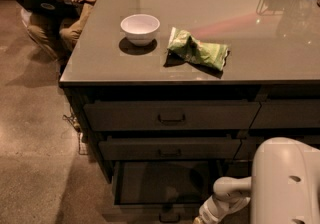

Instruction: Close bottom drawer

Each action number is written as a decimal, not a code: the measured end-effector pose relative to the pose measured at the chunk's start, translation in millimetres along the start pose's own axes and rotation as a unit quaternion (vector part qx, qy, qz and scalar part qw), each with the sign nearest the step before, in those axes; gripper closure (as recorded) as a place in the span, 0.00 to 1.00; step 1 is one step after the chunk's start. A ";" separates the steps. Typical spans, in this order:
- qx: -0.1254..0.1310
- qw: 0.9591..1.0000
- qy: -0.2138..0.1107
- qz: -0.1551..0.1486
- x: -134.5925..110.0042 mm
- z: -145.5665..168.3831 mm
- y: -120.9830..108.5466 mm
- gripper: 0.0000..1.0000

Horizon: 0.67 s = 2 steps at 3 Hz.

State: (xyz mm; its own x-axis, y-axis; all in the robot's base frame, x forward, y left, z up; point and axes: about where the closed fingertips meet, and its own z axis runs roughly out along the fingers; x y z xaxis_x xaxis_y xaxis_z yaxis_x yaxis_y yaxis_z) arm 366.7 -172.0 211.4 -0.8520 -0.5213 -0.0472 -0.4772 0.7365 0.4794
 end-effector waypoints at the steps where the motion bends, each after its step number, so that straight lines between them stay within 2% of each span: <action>1: 0.039 0.999 -0.028 0.010 -23.0 19.7 -29.6 1.00; 2: 0.065 0.996 -0.061 0.025 -39.6 22.9 -49.7 1.00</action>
Offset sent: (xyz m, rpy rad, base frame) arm 0.1075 -0.0225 -0.0612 -0.1087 -0.2884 -0.2454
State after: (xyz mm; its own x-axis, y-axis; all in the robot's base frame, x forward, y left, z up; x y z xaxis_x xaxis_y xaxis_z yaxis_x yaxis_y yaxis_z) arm 419.2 -178.1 169.3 -0.8914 -0.4322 -0.1368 -0.4509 0.8141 0.3661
